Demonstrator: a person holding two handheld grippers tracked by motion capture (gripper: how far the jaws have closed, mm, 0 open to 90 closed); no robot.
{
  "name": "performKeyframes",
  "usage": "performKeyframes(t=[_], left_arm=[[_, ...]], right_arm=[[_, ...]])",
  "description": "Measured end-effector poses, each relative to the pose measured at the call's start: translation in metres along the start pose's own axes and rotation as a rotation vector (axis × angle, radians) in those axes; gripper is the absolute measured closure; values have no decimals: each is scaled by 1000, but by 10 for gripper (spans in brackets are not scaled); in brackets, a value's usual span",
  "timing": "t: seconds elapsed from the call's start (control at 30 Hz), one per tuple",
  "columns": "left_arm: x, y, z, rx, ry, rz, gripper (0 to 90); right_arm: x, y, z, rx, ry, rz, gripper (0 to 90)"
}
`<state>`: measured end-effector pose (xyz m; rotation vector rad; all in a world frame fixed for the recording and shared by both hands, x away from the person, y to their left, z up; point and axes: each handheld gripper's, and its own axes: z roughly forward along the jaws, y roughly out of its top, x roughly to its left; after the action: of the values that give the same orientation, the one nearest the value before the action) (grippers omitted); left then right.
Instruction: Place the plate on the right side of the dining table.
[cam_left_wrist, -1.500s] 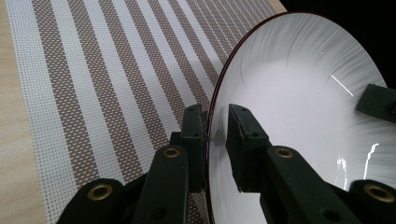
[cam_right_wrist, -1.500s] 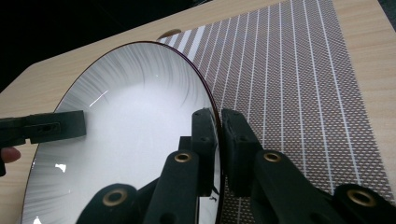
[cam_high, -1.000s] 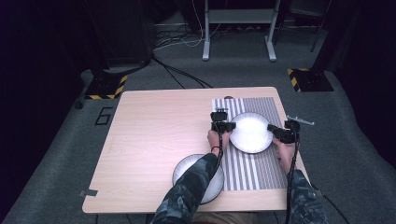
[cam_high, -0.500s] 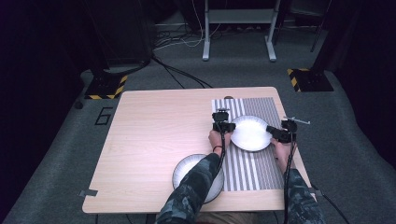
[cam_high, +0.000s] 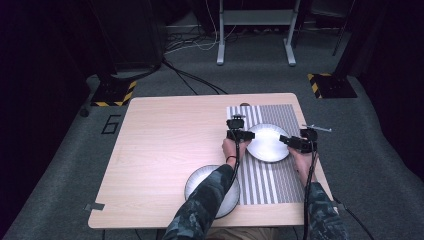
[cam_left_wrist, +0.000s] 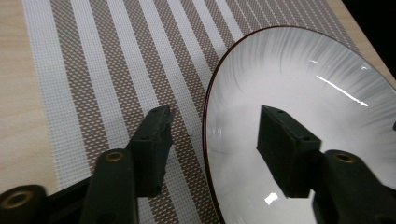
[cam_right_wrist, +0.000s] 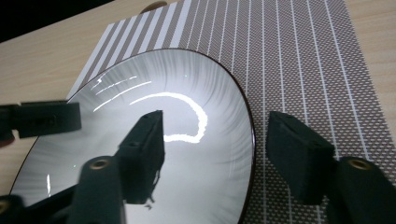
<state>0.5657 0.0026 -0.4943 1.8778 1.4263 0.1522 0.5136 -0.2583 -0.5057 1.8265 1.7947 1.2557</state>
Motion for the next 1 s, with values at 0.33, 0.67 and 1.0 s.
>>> performKeyframes(t=[0.33,0.67,1.0], left_arm=[[4,5,-28,0,-48,36,229],[0,0,-44,21,-68,106,153],[5,-14,-64,20,-87,164,130]], right_arm=[[12,1,-18,26,54,-56,124],[24,-4,-34,64,67,-122,0],[32,-16,-58,49,96,-179,0]])
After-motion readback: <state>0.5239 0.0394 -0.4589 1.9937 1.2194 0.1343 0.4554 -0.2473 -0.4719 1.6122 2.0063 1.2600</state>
